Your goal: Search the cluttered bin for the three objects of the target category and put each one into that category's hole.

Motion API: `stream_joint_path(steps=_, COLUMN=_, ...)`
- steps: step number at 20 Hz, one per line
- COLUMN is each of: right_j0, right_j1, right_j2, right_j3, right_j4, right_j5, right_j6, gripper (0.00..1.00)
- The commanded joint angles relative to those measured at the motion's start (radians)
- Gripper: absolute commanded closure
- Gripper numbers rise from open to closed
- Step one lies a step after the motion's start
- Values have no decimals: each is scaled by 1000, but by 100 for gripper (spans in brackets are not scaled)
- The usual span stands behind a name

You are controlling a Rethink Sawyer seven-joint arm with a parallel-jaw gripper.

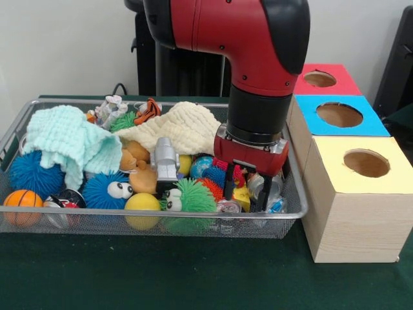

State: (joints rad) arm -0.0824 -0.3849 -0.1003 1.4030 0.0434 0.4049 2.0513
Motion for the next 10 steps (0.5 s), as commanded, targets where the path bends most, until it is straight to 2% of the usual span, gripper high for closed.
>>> stream_joint_path(steps=1, right_j0=23, right_j1=44, right_j2=50, right_j3=88, right_j4=48, right_j5=21, right_j6=188, gripper=0)
stream_joint_path(steps=10, right_j0=55, right_j1=36, right_j2=34, right_j3=83, right_j4=89, right_j5=39, right_j6=212, gripper=0)
